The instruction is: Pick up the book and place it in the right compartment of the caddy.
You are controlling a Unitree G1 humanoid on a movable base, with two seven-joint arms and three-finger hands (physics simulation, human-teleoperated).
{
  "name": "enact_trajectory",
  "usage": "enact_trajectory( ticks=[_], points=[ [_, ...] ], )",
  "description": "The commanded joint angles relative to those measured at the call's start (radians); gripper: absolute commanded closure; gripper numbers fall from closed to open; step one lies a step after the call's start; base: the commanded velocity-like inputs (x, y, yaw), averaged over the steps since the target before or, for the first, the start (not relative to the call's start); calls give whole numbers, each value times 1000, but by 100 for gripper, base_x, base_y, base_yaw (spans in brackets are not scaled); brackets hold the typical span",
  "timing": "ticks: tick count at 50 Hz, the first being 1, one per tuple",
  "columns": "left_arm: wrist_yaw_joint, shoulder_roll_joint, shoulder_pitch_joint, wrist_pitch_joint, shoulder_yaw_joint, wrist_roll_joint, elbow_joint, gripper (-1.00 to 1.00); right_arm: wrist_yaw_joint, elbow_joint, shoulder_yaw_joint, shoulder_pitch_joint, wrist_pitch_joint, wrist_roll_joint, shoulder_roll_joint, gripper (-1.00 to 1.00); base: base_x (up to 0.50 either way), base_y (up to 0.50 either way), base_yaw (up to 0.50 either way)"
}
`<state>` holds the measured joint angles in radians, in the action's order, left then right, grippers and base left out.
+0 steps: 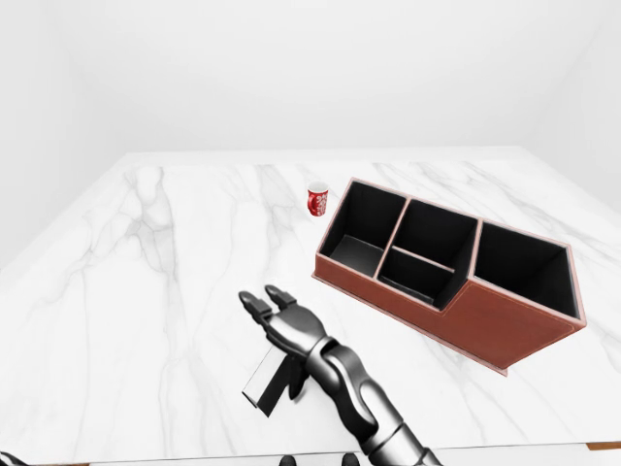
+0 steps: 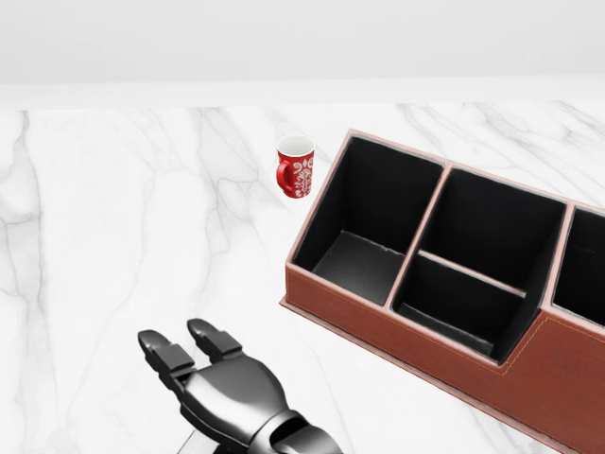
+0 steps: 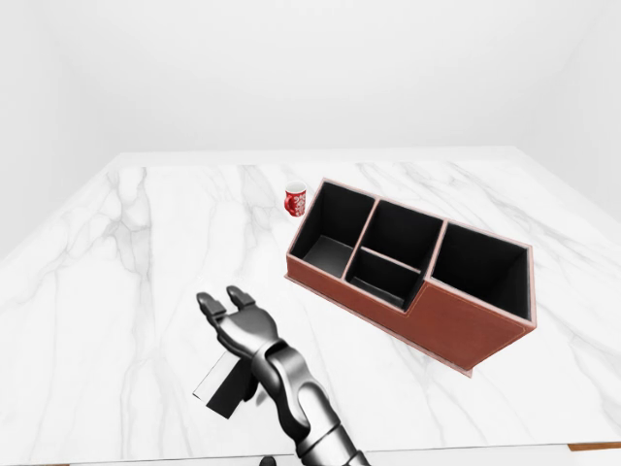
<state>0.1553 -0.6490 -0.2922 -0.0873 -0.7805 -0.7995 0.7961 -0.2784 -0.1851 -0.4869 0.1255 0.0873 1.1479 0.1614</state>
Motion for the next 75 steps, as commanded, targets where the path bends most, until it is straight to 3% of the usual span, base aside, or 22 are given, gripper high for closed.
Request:
enact_trajectory(
  ticks=[1, 57, 58, 59, 75],
  points=[
    [9, -8, -2, 0, -6, -15, -2, -100, 0, 13, -19, -17, 0, 7, -2, -100, 0, 0, 0],
    [38, -26, 6, 0, -12, -57, -5, -100, 57, -51, -49, -42, 0, 60, -9, -100, 0, 0, 0],
    [38, -27, 6, 0, -12, -57, -5, -100, 58, -52, -49, -43, 0, 62, -9, 30, 0, 0, 0],
    [38, -26, 7, 0, -12, -57, -5, -100, 59, -51, -53, -49, 0, 65, -11, 100, 0, 0, 0],
    [41, -27, 6, 0, -7, -58, -6, -100, 66, -48, -60, -60, 0, 71, -15, 100, 0, 0, 0]
  ],
)
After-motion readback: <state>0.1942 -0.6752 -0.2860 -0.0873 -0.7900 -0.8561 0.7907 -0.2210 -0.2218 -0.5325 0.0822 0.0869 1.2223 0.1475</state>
